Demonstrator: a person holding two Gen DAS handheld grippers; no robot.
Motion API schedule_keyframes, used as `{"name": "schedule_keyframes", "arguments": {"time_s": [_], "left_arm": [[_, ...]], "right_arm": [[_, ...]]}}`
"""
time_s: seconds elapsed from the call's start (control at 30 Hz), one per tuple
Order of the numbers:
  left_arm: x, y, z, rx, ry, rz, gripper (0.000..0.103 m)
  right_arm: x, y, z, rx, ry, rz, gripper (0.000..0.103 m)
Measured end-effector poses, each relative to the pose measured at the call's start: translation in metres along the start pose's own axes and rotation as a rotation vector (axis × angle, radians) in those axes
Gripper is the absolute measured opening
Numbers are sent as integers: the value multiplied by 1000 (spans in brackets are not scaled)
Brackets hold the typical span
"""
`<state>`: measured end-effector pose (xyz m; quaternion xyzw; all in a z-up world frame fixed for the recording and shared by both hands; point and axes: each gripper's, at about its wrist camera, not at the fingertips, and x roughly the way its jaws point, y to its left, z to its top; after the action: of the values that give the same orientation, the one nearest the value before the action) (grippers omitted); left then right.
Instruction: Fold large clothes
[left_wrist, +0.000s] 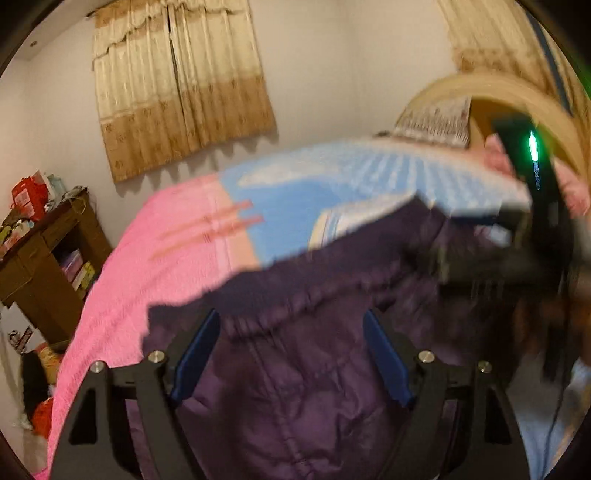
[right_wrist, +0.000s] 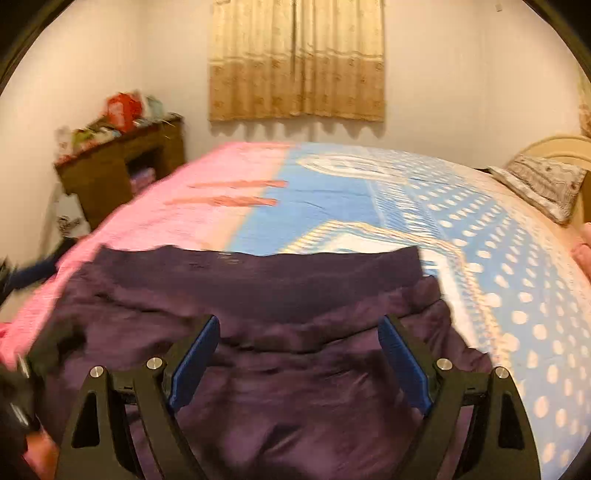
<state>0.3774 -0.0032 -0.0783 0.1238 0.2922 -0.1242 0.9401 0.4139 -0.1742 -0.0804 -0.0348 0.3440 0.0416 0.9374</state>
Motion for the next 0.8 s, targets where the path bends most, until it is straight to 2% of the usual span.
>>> {"name": "schedule_keyframes", "arguments": {"time_s": [0.07, 0.1, 0.13, 0.17, 0.23, 0.33, 0.43, 0.53, 0.63, 0.7, 0.8], "left_arm": [[33, 3, -10, -38, 119, 10, 84], [45, 9, -15, -82, 147, -1, 89], [54, 14, -19, -130, 150, -30, 91], [59, 16, -21, -143, 147, -43, 93], [66, 15, -25, -137, 136, -28, 96], [63, 8, -31, -143, 119, -13, 97], [64, 9, -32, -164, 112, -31, 98], [61, 9, -32, -161, 128, -18, 98], [45, 9, -24, -150, 158, 0, 93], [11, 15, -25, -186, 109, -15, 93], [-39, 20, -35, -160, -2, 50, 97]], "right_arm": [[19, -23, -3, 41, 48, -60, 88], [33, -44, -11, 114, 96, -71, 88], [48, -64, -20, 199, 153, -14, 88], [56, -78, -27, 266, 174, 58, 88], [58, -90, -33, 322, 147, 130, 88], [59, -80, -35, 267, 125, 94, 88], [65, -79, -38, 271, 124, 100, 89], [71, -82, -35, 267, 154, 105, 91], [71, -78, -30, 215, 178, 63, 91], [61, -71, -27, 153, 199, 18, 91], [28, -58, -29, 104, 117, -4, 91]]}}
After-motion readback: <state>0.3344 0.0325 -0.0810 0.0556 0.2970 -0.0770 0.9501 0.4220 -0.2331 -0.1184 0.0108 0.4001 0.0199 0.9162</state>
